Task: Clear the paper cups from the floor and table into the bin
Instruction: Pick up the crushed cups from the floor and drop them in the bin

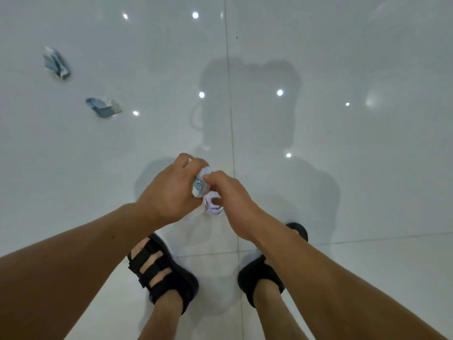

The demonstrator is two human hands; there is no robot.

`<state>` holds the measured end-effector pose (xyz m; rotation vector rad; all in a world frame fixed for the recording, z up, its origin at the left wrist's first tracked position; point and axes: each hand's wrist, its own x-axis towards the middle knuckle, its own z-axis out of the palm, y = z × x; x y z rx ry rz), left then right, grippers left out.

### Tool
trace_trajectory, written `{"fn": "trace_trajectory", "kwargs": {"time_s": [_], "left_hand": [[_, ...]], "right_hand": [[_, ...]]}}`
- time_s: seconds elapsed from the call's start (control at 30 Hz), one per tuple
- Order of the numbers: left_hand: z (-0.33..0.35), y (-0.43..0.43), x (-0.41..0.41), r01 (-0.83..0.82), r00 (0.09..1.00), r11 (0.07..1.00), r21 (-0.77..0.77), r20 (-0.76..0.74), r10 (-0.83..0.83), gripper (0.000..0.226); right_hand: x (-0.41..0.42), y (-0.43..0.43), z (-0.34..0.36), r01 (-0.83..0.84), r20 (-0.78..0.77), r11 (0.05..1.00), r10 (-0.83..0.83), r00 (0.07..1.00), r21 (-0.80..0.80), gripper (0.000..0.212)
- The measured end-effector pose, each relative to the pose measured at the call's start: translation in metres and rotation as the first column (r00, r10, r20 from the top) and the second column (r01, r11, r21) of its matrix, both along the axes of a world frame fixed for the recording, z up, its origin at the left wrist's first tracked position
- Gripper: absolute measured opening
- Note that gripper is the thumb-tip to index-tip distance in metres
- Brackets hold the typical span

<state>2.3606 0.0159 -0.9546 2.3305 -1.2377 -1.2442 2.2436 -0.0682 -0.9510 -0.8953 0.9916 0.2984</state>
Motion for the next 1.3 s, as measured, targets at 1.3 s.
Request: {"fn": "trace_trajectory", "kwargs": {"time_s": [1.3], "left_hand": [[0.317, 0.091, 0.114, -0.319, 0.932, 0.947, -0.036, 0.168, 0.320, 0.051]], "right_hand": [[0.143, 0.007, 0.294, -0.464, -0.333, 0.022, 0.667, 0.667, -0.886, 0.031]]}}
